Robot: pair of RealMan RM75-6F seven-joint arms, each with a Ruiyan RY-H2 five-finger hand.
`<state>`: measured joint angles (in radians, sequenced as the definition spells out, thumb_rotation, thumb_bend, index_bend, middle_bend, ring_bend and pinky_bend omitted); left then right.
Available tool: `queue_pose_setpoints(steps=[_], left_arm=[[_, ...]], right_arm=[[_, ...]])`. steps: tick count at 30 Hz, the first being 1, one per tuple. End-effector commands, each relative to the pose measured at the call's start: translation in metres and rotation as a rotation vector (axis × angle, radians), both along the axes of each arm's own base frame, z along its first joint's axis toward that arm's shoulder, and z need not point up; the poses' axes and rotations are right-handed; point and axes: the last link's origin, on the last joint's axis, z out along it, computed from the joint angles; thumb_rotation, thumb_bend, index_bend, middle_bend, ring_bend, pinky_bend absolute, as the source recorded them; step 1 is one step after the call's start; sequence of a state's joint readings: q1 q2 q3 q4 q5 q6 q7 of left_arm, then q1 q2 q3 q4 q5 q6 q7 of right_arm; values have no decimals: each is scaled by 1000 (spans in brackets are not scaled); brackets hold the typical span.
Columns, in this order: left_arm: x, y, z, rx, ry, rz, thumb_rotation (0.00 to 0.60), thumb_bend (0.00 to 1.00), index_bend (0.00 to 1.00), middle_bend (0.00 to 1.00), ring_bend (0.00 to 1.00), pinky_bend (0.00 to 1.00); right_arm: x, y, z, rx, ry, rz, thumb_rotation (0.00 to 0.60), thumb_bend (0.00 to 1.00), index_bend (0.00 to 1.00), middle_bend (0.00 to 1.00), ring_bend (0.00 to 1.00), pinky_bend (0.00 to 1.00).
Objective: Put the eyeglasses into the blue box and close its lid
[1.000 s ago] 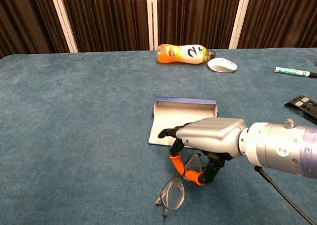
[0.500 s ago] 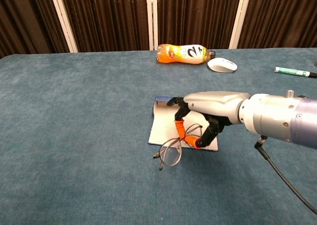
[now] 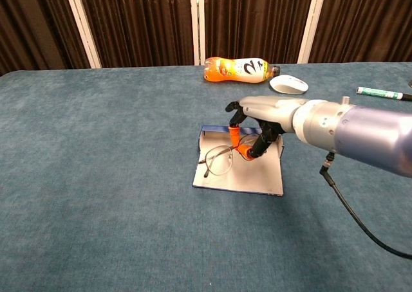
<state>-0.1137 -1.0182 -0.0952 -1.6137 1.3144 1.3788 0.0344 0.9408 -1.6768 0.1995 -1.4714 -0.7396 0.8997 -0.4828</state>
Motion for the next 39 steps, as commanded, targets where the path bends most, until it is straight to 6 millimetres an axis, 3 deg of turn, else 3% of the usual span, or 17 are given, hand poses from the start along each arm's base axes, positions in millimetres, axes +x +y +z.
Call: queue_pose_setpoints(steps=[1, 17, 27, 32, 39], left_arm=[[-1, 1, 1, 1, -4, 4, 600, 0, 0, 0, 0, 0], [-4, 3, 1, -5, -12, 16, 600, 0, 0, 0, 0, 0], [-4, 3, 0, -21, -16, 14, 600, 0, 0, 0, 0, 0], [-4, 3, 0, -22, -17, 11, 600, 0, 0, 0, 0, 0], [-4, 4, -1, -24, -14, 11, 600, 0, 0, 0, 0, 0]], right_arm=[[4, -7, -4, -21, 4, -15, 600, 467, 644, 0, 0, 0], [5, -14, -14, -78, 39, -74, 600, 467, 623, 0, 0, 0], [7, -13, -8, -129, 10, -91, 600, 310, 221, 0, 0, 0], [9, -12, -3, -141, -16, -82, 600, 259, 166, 0, 0, 0], [12, -6, -7, -128, -8, -12, 600, 108, 125, 0, 0, 0]])
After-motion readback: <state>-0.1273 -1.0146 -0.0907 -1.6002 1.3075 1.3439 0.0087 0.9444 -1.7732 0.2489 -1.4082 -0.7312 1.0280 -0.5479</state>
